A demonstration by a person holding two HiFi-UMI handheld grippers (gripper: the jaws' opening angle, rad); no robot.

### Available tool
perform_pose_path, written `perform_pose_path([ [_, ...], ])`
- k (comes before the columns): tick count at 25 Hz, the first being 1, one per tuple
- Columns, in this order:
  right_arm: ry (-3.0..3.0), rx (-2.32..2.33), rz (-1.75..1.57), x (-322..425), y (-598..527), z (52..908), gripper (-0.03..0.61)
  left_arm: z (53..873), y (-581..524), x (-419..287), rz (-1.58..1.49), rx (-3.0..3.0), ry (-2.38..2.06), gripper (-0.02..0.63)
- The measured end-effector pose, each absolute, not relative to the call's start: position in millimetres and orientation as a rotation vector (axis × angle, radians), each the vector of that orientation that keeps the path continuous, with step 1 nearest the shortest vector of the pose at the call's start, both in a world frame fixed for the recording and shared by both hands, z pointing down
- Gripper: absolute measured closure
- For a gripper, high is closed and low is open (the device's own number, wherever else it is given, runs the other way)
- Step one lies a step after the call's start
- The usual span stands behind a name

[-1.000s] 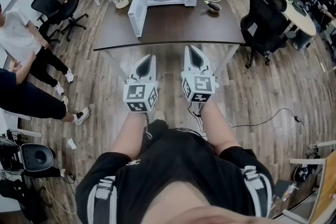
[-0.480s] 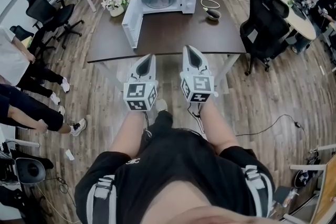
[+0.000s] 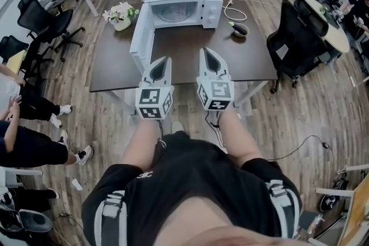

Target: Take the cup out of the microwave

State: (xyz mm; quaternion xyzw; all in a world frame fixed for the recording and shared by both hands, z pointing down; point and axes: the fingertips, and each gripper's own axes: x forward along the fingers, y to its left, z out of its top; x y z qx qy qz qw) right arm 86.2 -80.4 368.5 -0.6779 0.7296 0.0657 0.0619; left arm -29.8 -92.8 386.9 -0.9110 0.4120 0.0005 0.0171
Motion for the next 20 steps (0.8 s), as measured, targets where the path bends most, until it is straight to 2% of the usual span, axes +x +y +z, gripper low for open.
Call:
perform_pose_path([
  [10,2.194,-2.074,0.147,107,-245,364,0.578,379,-258,1,-0.040,-2.875,1.216,0.612],
  [20,2.215,-2.080,0.085,133,-313,376,0.578,387,-321,22,-0.094,-2.886,1.286,0.612],
])
